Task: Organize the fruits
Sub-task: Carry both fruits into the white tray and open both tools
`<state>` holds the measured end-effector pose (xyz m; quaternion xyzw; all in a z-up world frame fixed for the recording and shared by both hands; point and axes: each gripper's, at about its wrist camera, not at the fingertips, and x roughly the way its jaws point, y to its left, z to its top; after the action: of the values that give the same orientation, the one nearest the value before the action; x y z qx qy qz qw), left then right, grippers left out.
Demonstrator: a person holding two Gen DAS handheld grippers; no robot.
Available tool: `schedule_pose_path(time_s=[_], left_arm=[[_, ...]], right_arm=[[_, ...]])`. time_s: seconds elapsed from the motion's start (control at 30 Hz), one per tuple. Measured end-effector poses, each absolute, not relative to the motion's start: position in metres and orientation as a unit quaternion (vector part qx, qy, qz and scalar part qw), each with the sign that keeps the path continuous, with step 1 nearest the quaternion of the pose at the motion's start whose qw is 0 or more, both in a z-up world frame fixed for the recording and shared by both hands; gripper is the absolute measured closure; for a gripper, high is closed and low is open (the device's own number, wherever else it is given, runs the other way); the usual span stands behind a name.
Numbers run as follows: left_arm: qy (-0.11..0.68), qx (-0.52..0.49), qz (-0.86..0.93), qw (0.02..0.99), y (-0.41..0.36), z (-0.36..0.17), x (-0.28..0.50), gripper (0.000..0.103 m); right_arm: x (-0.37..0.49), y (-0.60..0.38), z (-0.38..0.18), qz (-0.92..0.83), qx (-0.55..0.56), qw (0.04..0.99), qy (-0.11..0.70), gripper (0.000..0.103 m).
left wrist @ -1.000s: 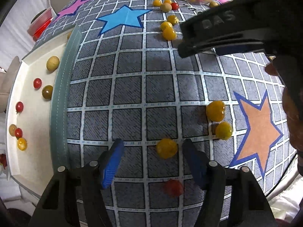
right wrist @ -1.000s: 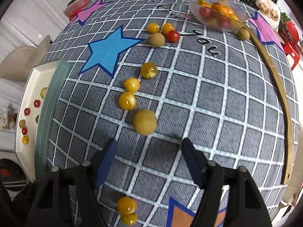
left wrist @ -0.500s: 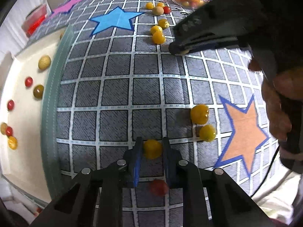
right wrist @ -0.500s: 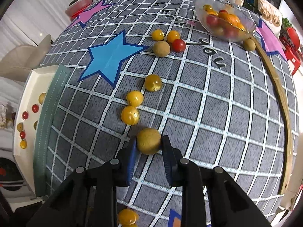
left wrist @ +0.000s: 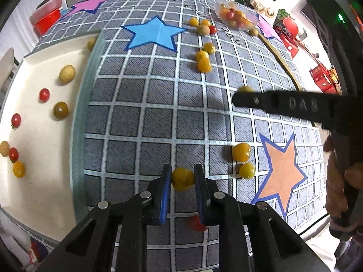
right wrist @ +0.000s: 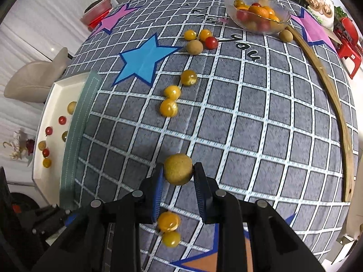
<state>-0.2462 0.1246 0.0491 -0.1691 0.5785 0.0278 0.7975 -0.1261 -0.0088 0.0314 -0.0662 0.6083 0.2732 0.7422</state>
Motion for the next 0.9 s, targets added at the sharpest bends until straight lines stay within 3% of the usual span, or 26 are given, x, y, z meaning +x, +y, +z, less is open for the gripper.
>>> schedule_pose_path(time_s=[0.6, 0.9], left_arm=[[0.53, -0.196, 0.125, 0.816, 0.216, 0.071, -0.281, 0.082], [0.522, -0.194, 0.209, 0.804, 0.284, 0.055, -0.284, 0.082]], right_arm=[[-0.15, 0.075, 0.054, 0.341, -0.089, 0.722, 0.595, 0.074], [-0.145, 0.156, 0.058, 0.38, -0.098, 0.709, 0.586, 0.074]])
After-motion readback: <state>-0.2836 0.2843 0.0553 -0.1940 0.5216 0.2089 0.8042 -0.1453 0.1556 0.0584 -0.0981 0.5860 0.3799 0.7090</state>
